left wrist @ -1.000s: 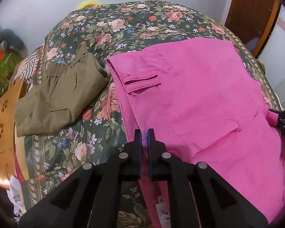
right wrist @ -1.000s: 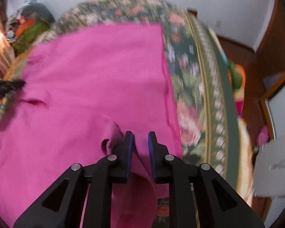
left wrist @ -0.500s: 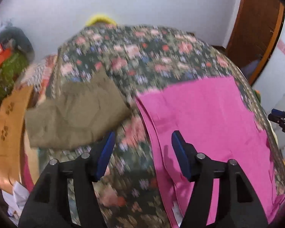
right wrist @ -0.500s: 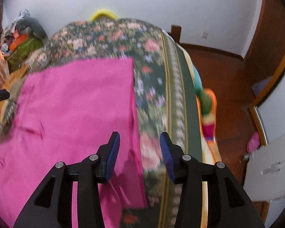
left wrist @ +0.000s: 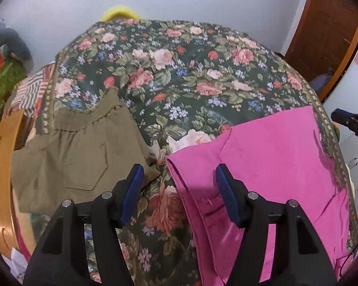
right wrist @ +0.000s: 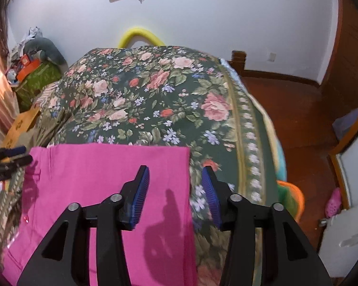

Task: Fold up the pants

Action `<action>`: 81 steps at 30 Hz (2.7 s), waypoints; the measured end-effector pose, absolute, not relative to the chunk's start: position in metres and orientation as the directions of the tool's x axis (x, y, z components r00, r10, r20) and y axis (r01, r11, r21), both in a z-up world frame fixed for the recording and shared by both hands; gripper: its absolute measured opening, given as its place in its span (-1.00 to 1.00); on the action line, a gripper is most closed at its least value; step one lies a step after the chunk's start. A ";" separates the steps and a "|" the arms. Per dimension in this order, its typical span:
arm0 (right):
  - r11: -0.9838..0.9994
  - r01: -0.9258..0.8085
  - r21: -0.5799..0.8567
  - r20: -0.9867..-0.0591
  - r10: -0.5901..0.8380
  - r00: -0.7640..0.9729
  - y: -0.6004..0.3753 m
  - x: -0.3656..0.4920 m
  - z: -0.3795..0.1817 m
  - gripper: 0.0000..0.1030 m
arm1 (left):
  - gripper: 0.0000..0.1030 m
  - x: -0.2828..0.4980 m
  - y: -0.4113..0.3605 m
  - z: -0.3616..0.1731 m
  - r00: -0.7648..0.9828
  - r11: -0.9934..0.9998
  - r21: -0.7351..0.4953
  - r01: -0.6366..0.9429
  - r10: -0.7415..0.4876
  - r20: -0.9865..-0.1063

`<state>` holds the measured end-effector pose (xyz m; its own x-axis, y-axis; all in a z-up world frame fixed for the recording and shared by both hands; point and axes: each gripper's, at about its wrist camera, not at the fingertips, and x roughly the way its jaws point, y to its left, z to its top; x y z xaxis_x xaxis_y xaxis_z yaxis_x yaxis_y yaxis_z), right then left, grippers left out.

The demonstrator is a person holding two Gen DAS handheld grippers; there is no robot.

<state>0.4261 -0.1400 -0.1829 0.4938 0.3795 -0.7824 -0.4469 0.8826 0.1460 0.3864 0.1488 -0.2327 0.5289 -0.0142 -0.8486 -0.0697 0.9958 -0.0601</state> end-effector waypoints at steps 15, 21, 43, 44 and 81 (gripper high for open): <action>0.856 -0.408 0.317 -0.775 0.481 0.409 -0.122 0.467 -0.235 -0.91 | -0.72 0.396 0.132 -0.236 0.544 0.999 -0.049 -0.013 -0.035 -0.838; 0.850 -0.453 0.267 -0.721 0.488 0.491 -0.125 0.453 -0.192 -0.92 | -0.74 0.394 0.134 -0.204 0.597 0.999 -0.001 -0.041 0.024 -0.802; 0.792 -0.580 0.192 -0.652 0.544 0.527 -0.154 0.293 -0.117 -0.93 | -0.76 0.263 0.091 -0.141 0.701 0.985 0.164 0.059 0.076 -0.709; 0.792 -0.579 0.194 -0.665 0.540 0.515 -0.157 0.284 -0.124 -0.93 | -0.76 0.253 0.090 -0.146 0.694 0.984 0.168 0.060 0.080 -0.716; 0.908 -0.416 0.042 -0.896 0.219 0.387 -0.106 0.200 -0.227 0.59 | -0.12 0.156 0.070 -0.228 0.494 0.991 0.023 0.133 -0.046 -0.868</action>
<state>0.2005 -0.1064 -0.2269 0.3872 0.2186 -0.8957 -0.4161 0.9083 0.0418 0.1564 0.0697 -0.2281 0.4944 -0.0464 -0.8680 0.1325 0.9909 0.0225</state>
